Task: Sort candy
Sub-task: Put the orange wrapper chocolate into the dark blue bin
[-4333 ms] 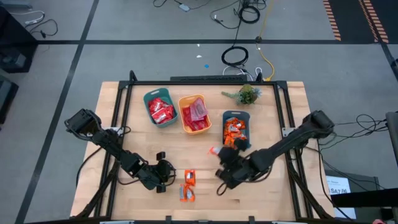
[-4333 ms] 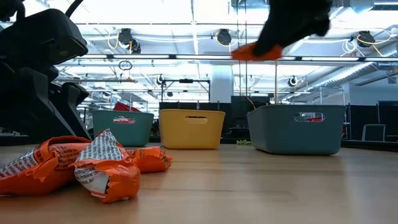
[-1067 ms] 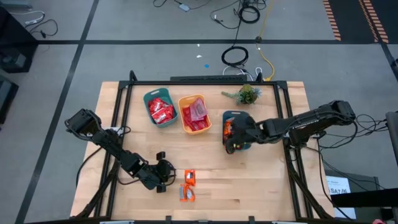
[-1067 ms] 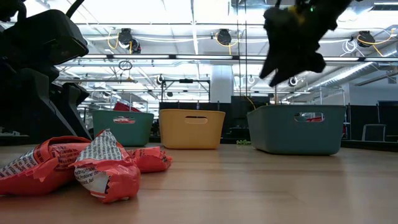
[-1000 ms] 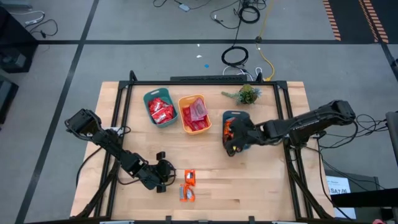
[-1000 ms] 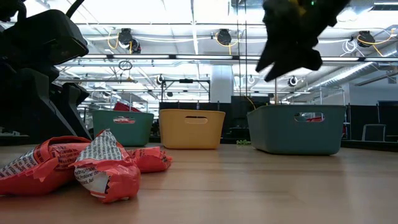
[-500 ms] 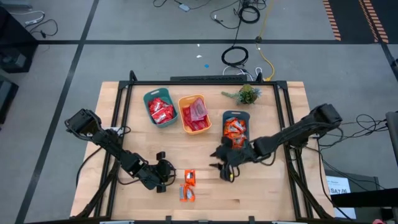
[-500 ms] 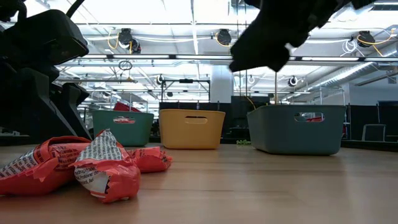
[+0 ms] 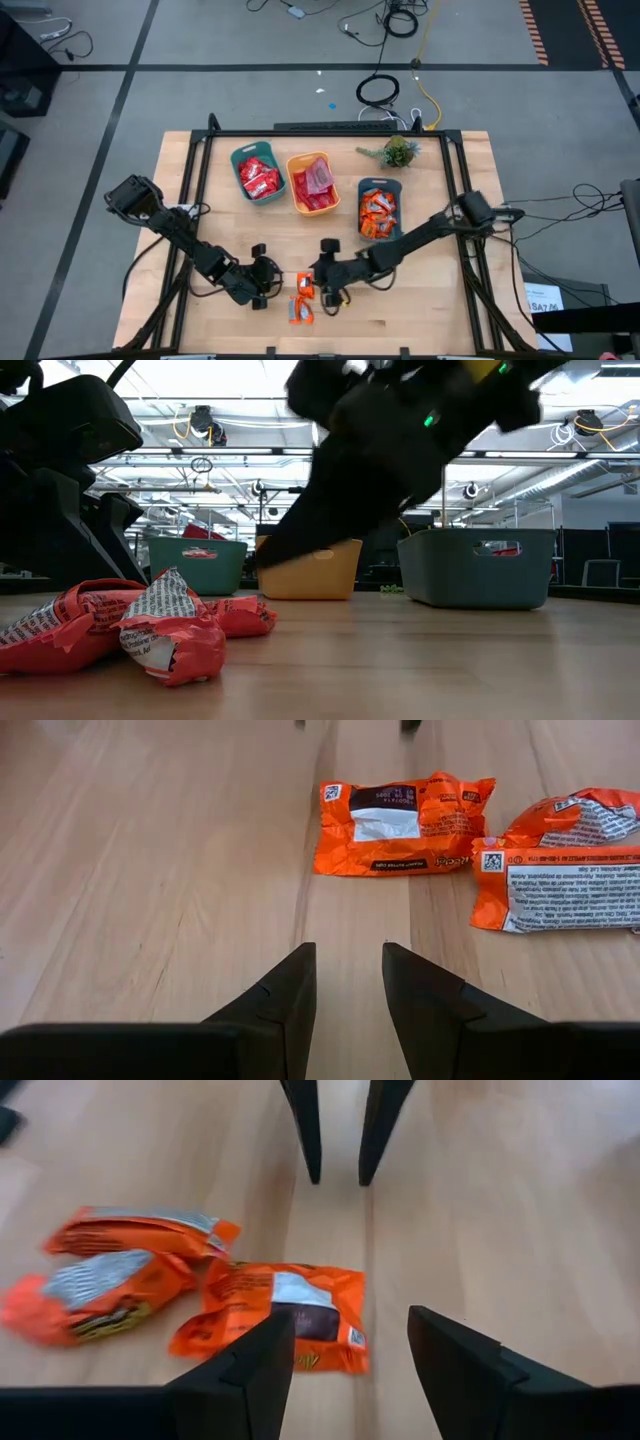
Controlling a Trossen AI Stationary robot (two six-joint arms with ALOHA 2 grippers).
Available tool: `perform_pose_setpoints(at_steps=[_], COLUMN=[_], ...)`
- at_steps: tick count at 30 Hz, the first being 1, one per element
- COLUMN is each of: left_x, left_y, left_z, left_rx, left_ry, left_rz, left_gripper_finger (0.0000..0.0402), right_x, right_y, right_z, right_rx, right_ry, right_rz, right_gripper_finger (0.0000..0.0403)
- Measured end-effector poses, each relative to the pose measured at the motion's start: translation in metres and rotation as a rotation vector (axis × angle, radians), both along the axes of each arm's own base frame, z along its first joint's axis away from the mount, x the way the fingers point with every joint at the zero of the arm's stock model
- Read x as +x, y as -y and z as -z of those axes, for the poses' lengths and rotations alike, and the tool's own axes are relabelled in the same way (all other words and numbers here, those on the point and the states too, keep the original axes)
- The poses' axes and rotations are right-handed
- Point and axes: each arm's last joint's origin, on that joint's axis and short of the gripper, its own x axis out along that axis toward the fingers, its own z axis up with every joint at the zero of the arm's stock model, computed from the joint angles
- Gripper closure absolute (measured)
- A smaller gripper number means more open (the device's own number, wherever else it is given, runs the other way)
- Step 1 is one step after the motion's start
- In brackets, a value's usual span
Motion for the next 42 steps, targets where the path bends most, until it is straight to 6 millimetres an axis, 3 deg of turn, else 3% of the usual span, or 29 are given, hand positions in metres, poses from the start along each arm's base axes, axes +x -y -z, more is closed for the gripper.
perform_pose_setpoints(at_steps=[9, 12, 17, 20, 26, 36, 42], left_x=[0.0, 0.0, 0.0, 0.0, 0.0, 0.0, 0.0], left_y=[0.0, 0.0, 0.0, 0.0, 0.0, 0.0, 0.0], left_z=[0.0, 0.0, 0.0, 0.0, 0.0, 0.0, 0.0], left_rx=[0.0, 0.0, 0.0, 0.0, 0.0, 0.002, 0.0], left_ry=[-0.001, 0.0, -0.001, -0.001, 0.0, -0.002, 0.0], left_rz=[0.0, 0.0, 0.0, 0.0, 0.0, 0.0, 0.0], left_gripper_finger=[0.0274, 0.0274, 0.0274, 0.0274, 0.0274, 0.0274, 0.0274], right_x=[0.018, 0.019, 0.019, 0.018, 0.011, -0.015, -0.049], right_y=[0.013, 0.016, 0.016, 0.016, 0.017, 0.024, 0.033], right_z=[0.043, 0.052, 0.052, 0.046, 0.023, -0.066, -0.109], right_rx=[0.13, 0.16, 0.124, 0.123, 0.111, 0.076, 0.045], right_ry=[-0.098, -0.124, -0.126, -0.118, -0.123, -0.02, -0.01], right_rz=[0.065, 0.077, 0.051, 0.045, 0.031, 0.153, 0.339], right_gripper_finger=[0.0227, 0.0266, 0.0382, 0.0394, 0.0402, 0.0403, 0.0403])
